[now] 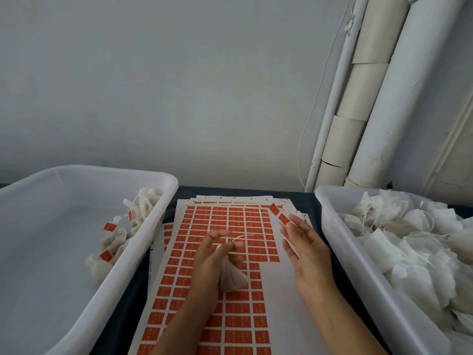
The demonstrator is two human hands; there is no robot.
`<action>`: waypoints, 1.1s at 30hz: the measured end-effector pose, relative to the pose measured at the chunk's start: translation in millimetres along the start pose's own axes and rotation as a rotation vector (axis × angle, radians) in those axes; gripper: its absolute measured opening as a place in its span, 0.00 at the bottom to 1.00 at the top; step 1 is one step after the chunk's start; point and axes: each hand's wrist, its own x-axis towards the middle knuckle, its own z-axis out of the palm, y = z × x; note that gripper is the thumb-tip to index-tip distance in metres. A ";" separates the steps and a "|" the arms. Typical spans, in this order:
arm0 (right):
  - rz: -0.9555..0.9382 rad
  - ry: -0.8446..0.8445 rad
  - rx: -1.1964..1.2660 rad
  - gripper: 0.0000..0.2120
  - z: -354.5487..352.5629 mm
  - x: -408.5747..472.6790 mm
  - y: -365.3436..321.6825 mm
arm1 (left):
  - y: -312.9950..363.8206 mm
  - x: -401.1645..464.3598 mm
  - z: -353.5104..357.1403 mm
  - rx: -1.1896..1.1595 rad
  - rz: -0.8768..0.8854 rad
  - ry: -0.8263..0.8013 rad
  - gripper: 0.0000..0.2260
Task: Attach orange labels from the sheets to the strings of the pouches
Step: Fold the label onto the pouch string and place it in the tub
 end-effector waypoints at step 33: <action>-0.189 -0.233 -0.447 0.02 -1.8 -18.9 5.9 | 12.6 -20.0 11.8 0.148 0.103 -0.456 0.20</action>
